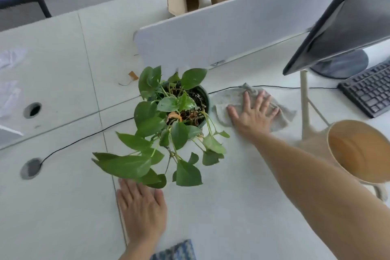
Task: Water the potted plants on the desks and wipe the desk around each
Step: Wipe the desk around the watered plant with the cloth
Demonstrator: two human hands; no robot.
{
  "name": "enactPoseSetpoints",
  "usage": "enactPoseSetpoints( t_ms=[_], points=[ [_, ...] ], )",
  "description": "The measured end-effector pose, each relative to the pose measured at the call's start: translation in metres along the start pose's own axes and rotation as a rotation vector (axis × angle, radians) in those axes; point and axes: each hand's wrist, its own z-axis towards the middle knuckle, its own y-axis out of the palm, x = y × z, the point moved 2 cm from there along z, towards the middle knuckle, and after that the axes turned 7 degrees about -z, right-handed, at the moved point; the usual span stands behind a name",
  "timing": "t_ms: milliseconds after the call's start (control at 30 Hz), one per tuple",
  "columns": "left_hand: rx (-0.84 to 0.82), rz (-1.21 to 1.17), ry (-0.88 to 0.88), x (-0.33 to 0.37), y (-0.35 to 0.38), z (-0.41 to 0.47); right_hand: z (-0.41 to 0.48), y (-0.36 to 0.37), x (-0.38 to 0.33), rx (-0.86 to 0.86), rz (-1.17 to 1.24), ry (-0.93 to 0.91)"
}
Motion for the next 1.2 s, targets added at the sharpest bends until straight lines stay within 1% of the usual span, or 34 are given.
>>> enactPoseSetpoints(
  t_ms=[67, 100, 133, 167, 233, 300, 333, 367, 400, 433, 500, 567, 600, 633, 667, 700, 767, 833, 867, 900, 933, 967, 1033, 1100, 1133, 1167, 1200],
  points=[
    [-0.011, 0.017, 0.007, 0.0, 0.0, 0.001, 0.027, -0.007, -0.022, -0.013, 0.028, 0.064],
    [-0.018, 0.025, 0.01, 0.0, -0.001, 0.0, 0.032, -0.008, -0.032, -0.017, 0.028, 0.055],
    [-0.022, 0.035, 0.016, 0.0, -0.001, 0.0, 0.031, -0.007, -0.041, -0.022, 0.012, -0.001],
    [-0.026, 0.047, 0.017, -0.001, -0.002, -0.001, 0.023, -0.006, -0.049, -0.027, -0.026, -0.104],
    [-0.041, 0.068, 0.01, -0.001, -0.005, -0.003, -0.012, -0.001, -0.051, -0.04, -0.133, -0.391],
    [-0.07, 0.083, -0.005, 0.001, -0.009, -0.005, -0.044, 0.004, -0.038, -0.061, -0.245, -0.666],
    [-0.091, 0.09, -0.01, 0.002, -0.009, -0.006, -0.047, 0.005, -0.027, -0.075, -0.275, -0.761],
    [-0.103, 0.091, -0.018, 0.003, -0.01, -0.007, -0.04, -0.001, -0.019, -0.073, -0.288, -0.808],
    [-0.1, 0.091, -0.023, 0.003, -0.01, -0.006, -0.023, -0.004, -0.014, -0.055, -0.29, -0.793],
    [-0.094, 0.091, -0.021, 0.002, -0.01, -0.006, -0.002, -0.007, -0.012, -0.027, -0.28, -0.719],
    [-0.057, 0.071, -0.006, 0.003, -0.01, -0.006, 0.045, -0.015, -0.016, 0.013, -0.225, -0.499],
    [-0.01, 0.058, 0.006, 0.0, -0.008, -0.002, 0.081, -0.016, -0.042, 0.005, -0.143, -0.287],
    [0.01, 0.049, 0.023, 0.003, -0.009, -0.002, 0.088, -0.019, -0.052, 0.001, -0.114, -0.203],
    [0.023, 0.041, 0.032, 0.002, -0.009, 0.0, 0.09, -0.019, -0.067, -0.007, -0.105, -0.169],
    [0.035, 0.043, 0.036, 0.0, -0.008, 0.0, 0.086, -0.019, -0.081, -0.023, -0.117, -0.194],
    [0.046, 0.047, 0.042, 0.0, -0.008, 0.0, 0.076, -0.019, -0.089, -0.027, -0.152, -0.271],
    [0.051, 0.052, 0.049, -0.002, -0.009, -0.001, 0.042, -0.012, -0.088, -0.016, -0.233, -0.519],
    [0.08, 0.05, 0.053, -0.001, -0.013, -0.002, 0.017, -0.008, -0.065, 0.005, -0.265, -0.749],
    [0.081, 0.045, 0.052, 0.001, -0.013, -0.002, 0.015, -0.012, -0.048, -0.004, -0.272, -0.817],
    [0.08, 0.041, 0.054, 0.002, -0.012, -0.002, 0.021, -0.016, -0.034, -0.008, -0.285, -0.837],
    [0.085, 0.04, 0.054, 0.002, -0.012, -0.001, 0.034, -0.019, -0.023, -0.001, -0.303, -0.806],
    [0.09, 0.037, 0.058, 0.002, -0.012, 0.0, 0.051, -0.022, -0.015, 0.017, -0.307, -0.723],
    [0.102, 0.029, 0.068, 0.002, -0.009, 0.001, 0.084, -0.027, -0.014, 0.021, -0.239, -0.463],
    [0.095, 0.018, 0.072, 0.0, -0.008, 0.002, 0.101, -0.026, -0.037, -0.002, -0.121, -0.227],
    [0.084, 0.017, 0.067, 0.001, -0.007, 0.004, 0.104, -0.027, -0.052, -0.017, -0.088, -0.157],
    [0.064, 0.026, 0.057, -0.001, -0.006, 0.002, 0.101, -0.023, -0.068, -0.038, -0.077, -0.147],
    [0.057, 0.029, 0.043, 0.0, -0.006, 0.002, 0.097, -0.019, -0.079, -0.049, -0.104, -0.189]
  ],
)
